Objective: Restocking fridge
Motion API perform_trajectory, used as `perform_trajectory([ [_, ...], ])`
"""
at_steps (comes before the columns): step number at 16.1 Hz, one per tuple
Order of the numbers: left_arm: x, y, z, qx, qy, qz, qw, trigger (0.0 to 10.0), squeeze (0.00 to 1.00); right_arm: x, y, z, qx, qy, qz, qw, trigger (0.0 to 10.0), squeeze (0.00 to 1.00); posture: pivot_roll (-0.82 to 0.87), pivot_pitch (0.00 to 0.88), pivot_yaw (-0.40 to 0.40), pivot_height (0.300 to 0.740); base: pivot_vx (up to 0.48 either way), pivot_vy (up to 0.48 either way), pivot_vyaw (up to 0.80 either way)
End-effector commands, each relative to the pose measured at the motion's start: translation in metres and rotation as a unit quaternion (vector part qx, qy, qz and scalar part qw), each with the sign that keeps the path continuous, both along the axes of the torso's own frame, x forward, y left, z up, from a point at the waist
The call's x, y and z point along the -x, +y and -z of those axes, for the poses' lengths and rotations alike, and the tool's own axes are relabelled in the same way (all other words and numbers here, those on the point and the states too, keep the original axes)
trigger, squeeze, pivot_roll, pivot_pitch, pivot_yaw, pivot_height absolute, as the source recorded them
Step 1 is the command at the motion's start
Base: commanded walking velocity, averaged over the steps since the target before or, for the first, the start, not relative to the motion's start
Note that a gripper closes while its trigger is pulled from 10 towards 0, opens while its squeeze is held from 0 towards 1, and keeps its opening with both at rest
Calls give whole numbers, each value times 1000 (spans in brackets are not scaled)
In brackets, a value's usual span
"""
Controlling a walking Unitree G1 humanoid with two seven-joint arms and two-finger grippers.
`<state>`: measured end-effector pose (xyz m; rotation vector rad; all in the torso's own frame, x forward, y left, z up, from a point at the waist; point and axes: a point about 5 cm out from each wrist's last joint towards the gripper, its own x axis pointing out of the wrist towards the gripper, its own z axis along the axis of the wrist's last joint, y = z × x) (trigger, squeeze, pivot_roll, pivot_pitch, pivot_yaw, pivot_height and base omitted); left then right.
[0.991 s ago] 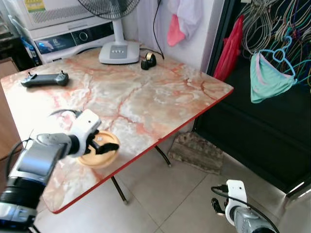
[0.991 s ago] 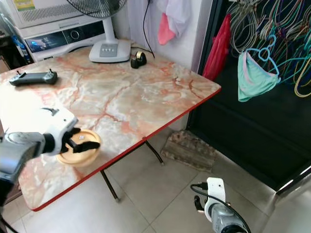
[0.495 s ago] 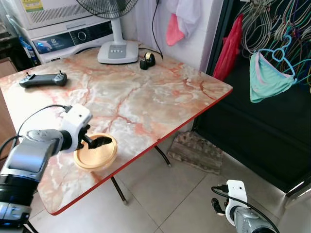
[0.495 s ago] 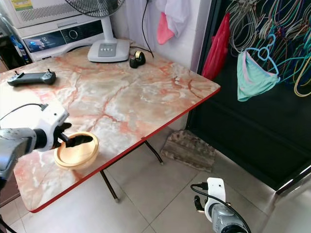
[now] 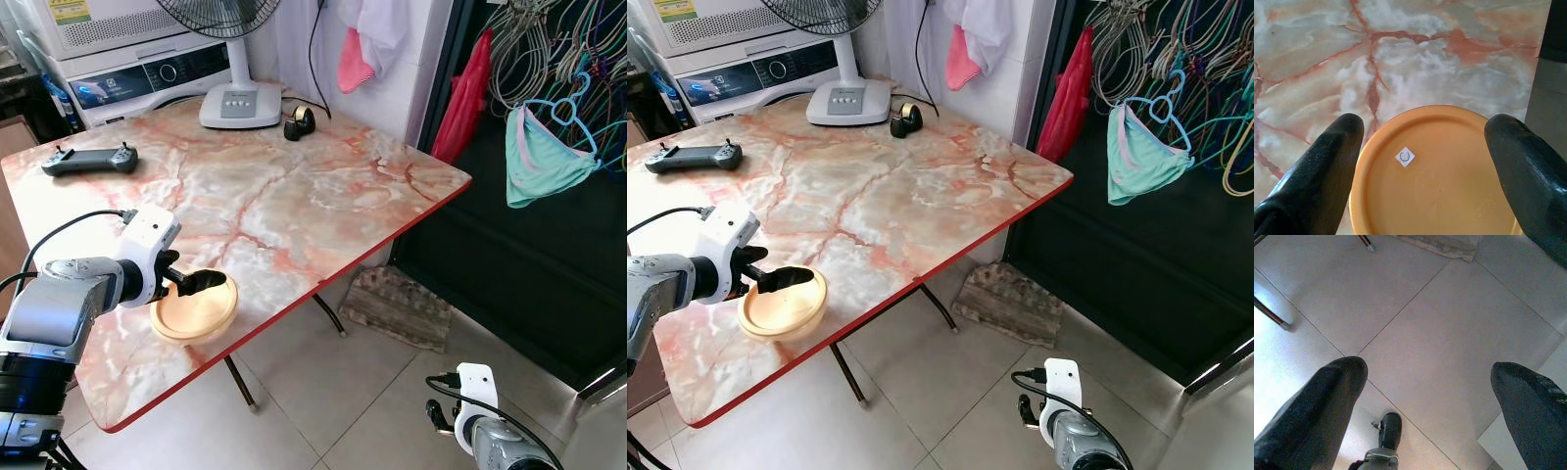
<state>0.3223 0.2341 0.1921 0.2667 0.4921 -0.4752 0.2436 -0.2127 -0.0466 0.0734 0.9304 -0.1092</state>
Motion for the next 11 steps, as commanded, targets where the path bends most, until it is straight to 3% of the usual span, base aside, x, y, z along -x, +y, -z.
perform_trajectory([
  [1, 4, -5, -1, -3, 4, 17, 1000, 10000, 0, 0, 0, 0, -2, 3, 1, 1000, 10000, 0, 132, 0, -6, 740, 0, 0, 0],
  [11, 13, 1, 13, -35, 38, 8, 999, 10000, 0, -1, 0, 0, -3, 4, 2, 1000, 10000, 0, 140, 0, -4, 740, 0, 0, 0],
])
